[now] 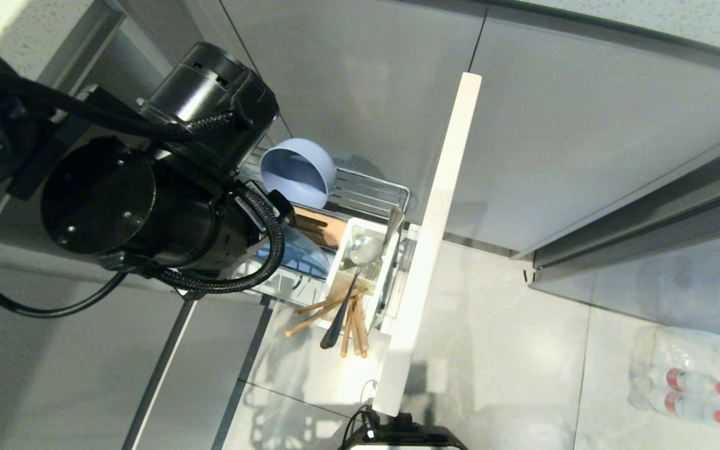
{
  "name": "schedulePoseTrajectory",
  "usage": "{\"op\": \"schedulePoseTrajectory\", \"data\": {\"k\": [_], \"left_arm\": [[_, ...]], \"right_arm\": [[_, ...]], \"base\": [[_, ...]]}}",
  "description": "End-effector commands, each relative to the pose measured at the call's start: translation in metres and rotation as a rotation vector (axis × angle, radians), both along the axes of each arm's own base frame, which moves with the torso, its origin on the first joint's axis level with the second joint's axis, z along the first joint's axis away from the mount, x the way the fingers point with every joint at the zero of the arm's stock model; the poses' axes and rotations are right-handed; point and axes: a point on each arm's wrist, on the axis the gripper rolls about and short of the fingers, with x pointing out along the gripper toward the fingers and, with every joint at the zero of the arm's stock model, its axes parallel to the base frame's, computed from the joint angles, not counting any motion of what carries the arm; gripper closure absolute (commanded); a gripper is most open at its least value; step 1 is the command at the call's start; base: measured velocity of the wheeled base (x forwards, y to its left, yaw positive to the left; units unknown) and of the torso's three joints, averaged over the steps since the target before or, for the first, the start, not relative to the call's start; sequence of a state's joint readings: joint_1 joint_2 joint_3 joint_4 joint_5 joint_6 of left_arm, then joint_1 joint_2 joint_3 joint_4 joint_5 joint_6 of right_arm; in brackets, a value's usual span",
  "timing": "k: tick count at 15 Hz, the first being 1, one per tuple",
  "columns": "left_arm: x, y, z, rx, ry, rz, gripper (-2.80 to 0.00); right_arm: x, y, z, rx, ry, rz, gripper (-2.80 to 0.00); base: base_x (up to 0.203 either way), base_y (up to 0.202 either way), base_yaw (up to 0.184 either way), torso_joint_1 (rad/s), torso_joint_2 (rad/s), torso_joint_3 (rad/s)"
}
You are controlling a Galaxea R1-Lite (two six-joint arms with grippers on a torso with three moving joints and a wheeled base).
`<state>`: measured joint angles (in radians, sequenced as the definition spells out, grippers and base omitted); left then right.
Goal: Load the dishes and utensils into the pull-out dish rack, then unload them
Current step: Take the plate out of the cupboard
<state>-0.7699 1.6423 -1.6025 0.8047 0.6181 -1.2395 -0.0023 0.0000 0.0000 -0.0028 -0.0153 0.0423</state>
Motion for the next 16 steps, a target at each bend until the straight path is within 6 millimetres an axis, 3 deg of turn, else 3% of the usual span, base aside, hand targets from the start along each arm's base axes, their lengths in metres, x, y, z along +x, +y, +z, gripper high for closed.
{"op": "schedulePoseTrajectory", "data": {"k": [1,8,16], "left_arm": [[0.008,-0.004,-0.006,0.011,0.011,0.016,-2.8],[0.029,0.0,-0.004,0.017,-0.05,0.03,-2.8],[0.035,0.0,-0.001,0.022,-0.081,0.02,-2.8]], "right_arm": [[0.0,0.0,0.0,0.001,0.001,-0.001,0.0],[0.0,0.0,0.0,0.001,0.0,-0.001,0.0],[0.0,0.0,0.0,0.001,0.001,-0.001,0.0]], "base": [[0.0,0.0,0.0,0.0,0.0,0.0],[0.0,0.0,0.0,0.0,0.0,0.0],[0.0,0.0,0.0,0.0,0.0,0.0]]}}
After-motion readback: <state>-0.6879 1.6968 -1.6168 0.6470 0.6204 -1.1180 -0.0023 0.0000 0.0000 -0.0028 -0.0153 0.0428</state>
